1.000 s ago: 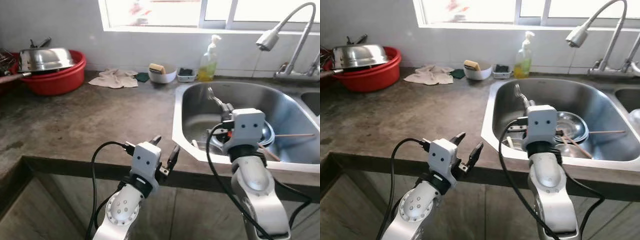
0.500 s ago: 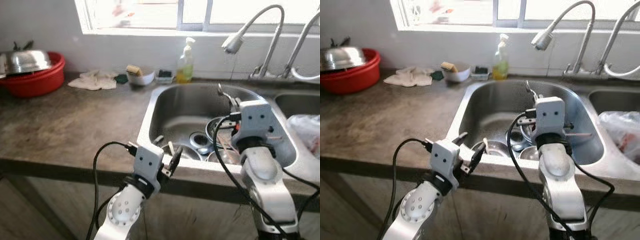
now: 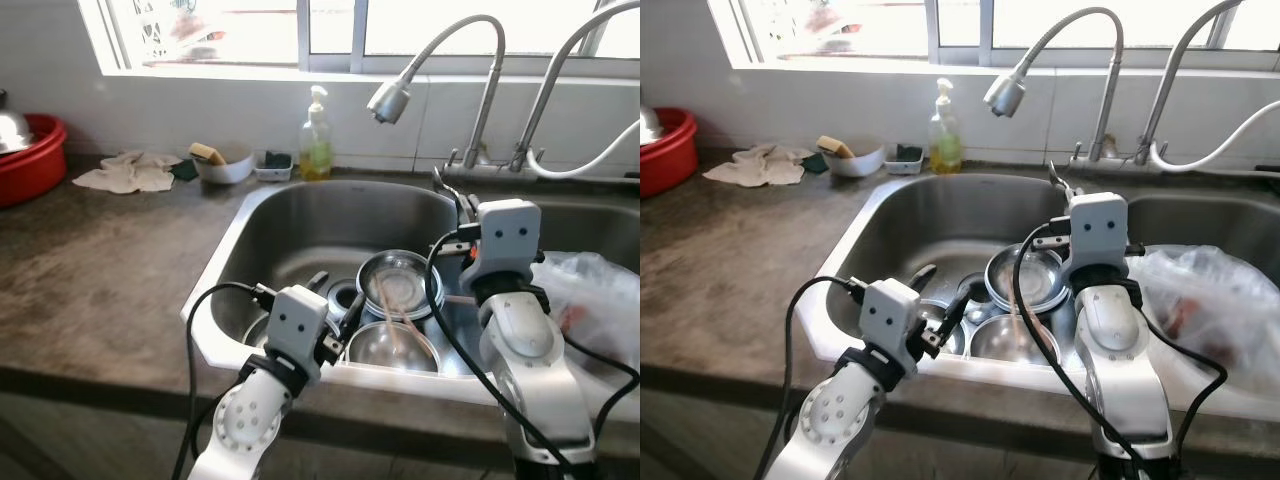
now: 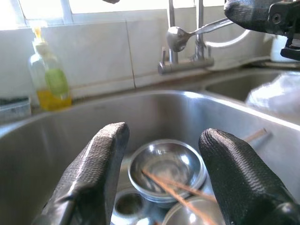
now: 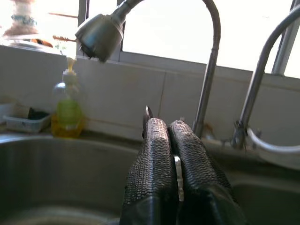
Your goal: Kitchen organization
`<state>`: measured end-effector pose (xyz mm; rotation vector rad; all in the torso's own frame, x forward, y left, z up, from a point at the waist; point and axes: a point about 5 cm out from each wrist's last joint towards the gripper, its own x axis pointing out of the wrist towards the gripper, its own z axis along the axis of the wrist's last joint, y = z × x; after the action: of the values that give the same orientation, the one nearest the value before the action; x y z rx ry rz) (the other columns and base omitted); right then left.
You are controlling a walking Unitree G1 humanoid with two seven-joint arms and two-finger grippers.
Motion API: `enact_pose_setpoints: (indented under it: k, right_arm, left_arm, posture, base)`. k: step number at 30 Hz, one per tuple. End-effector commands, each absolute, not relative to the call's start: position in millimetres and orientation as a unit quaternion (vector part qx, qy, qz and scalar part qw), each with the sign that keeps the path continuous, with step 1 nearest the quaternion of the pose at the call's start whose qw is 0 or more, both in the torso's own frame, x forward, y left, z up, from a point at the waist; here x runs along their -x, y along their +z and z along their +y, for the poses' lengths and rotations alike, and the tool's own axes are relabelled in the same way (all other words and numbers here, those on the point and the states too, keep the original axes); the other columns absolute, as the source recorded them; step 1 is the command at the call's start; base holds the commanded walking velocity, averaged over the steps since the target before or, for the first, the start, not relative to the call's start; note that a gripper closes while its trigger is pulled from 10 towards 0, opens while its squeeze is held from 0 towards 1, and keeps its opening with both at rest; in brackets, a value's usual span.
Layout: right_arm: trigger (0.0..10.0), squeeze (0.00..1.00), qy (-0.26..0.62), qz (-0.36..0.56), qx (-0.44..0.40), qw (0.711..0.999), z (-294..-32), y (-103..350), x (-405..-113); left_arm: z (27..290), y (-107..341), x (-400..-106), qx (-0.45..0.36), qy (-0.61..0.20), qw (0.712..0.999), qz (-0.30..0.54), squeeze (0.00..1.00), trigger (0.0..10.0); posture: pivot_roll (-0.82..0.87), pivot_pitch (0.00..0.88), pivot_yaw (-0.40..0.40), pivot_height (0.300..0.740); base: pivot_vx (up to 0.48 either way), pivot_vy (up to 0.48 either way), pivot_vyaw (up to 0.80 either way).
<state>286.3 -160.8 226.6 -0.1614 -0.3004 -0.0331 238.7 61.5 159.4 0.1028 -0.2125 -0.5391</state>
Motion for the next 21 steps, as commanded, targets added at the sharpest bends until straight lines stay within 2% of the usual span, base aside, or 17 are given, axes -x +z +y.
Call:
enact_pose_setpoints:
  k: [1, 4, 7, 9, 12, 19, 21]
  right_arm:
    - [10.0, 0.0, -0.007, -0.153, 0.078, 0.985, -156, 229, -288]
    - [10.0, 0.0, -0.009, -0.15, 0.085, 0.985, -159, 230, -290]
    - [10.0, 0.0, 0.008, -0.067, 0.17, 0.983, -175, 241, -335]
    - [10.0, 0.0, 0.023, -0.023, 0.2, 0.979, -179, 237, -348]
    - [10.0, 0.0, 0.041, 0.012, 0.216, 0.976, -178, 229, -357]
    - [10.0, 0.0, 0.053, 0.015, 0.205, 0.977, -176, 239, -369]
    - [10.0, 0.0, 0.056, 0.011, 0.193, 0.979, -175, 241, -370]
  left_arm:
    - [67, 158, -240, -0.058, -0.257, 0.959, -0.102, 0.0, 10.0]
    - [67, 158, -240, -0.057, -0.258, 0.959, -0.101, 0.0, 10.0]
    - [65, 157, -239, -0.037, -0.251, 0.963, -0.092, 0.0, 10.0]
    - [65, 158, -238, -0.033, -0.251, 0.963, -0.092, 0.0, 10.0]
    - [66, 158, -238, -0.033, -0.249, 0.964, -0.092, 0.0, 10.0]
    - [68, 159, -235, -0.029, -0.24, 0.966, -0.093, 0.0, 10.0]
    - [70, 158, -235, -0.024, -0.234, 0.968, -0.09, 0.0, 10.0]
  posture:
    - [0.15, 0.043, -0.015, 0.74]
    - [0.15, 0.045, -0.019, 0.74]
    - [0.16, 0.067, -0.037, 0.74]
    - [0.16, 0.068, -0.041, 0.74]
    - [0.16, 0.066, -0.042, 0.74]
    - [0.17, 0.069, -0.05, 0.74]
    - [0.17, 0.068, -0.051, 0.74]
  base:
    - [0.296, -0.375, 0.0]
    - [0.33, -0.337, 0.0]
    - [0.0, 0.0, 0.0]
    - [0.0, 0.0, 0.0]
    - [0.0, 0.0, 0.0]
    - [0.0, 0.0, 0.0]
    - [0.0, 0.45, 0.0]
